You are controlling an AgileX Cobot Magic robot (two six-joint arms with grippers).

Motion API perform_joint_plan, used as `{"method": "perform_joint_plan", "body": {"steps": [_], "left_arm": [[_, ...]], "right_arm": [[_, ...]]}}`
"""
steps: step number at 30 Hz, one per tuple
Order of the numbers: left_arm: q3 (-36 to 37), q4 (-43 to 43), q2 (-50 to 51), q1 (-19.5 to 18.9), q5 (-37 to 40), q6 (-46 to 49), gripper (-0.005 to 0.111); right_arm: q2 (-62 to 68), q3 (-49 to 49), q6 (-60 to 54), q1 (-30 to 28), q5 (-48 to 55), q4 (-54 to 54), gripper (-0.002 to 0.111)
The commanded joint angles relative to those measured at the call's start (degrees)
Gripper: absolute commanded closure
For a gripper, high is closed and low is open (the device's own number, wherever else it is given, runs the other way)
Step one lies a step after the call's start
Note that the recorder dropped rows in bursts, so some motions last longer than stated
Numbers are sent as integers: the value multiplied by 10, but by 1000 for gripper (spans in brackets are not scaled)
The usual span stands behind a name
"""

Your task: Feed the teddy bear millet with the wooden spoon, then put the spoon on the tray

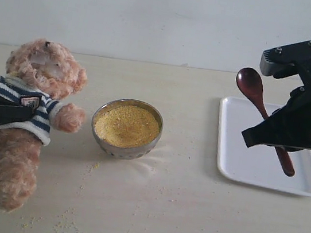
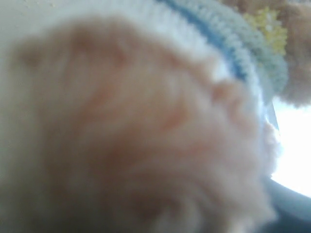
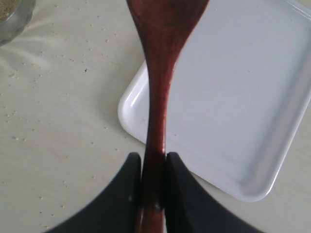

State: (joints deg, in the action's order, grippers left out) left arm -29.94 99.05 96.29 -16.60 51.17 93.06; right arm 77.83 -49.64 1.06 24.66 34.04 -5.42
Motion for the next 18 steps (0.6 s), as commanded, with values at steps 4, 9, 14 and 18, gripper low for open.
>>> {"method": "perform_joint_plan", "body": {"steps": [4,9,14,18], "left_arm": [[-3,9,0,-2,9,-7,42],[-3,9,0,-2,9,-7,42],[-3,9,0,-2,9,-7,37],[-3,9,0,-2,12,-14,27]], "right_arm": [[-6,3,-4,-2,-3,1,108],[-6,3,-4,-2,-3,1,108],[-6,3,-4,-2,-2,1,108],[-6,3,-4,-2,-2,1,108]]}}
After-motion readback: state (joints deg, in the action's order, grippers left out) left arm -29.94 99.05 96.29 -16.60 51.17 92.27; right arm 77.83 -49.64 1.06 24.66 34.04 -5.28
